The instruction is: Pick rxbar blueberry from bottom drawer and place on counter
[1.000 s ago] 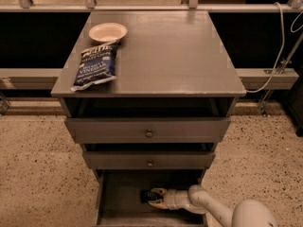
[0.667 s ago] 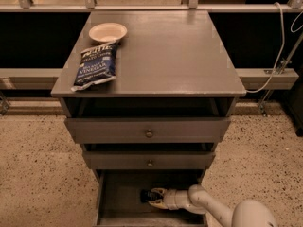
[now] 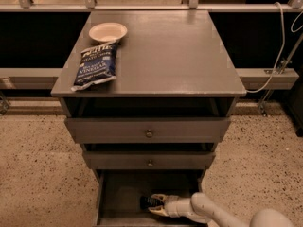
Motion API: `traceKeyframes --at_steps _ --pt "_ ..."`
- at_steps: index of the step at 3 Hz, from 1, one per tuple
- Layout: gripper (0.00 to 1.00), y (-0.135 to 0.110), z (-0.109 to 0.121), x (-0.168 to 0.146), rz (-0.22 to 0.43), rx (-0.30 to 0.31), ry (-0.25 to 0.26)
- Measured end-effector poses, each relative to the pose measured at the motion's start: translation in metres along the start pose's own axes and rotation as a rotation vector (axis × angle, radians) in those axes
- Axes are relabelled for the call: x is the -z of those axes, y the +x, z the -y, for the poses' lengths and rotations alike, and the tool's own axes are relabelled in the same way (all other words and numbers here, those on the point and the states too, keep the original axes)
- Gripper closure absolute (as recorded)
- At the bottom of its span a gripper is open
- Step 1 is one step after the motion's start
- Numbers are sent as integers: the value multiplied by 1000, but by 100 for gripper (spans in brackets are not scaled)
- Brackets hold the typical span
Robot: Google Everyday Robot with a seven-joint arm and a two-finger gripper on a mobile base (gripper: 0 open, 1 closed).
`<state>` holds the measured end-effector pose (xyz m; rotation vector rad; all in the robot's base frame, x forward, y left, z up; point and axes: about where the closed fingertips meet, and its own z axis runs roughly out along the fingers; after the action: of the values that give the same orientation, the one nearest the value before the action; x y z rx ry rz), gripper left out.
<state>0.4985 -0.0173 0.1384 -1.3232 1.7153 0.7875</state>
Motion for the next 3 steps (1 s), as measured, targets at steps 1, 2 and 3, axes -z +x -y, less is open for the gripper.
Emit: traceKeyframes --at_steps 1,2,3 --pt "100 0 3 0 -2 2 4" --pt "100 -4 -1 4 20 24 2" --pt "100 -18 -14 19 96 110 -12"
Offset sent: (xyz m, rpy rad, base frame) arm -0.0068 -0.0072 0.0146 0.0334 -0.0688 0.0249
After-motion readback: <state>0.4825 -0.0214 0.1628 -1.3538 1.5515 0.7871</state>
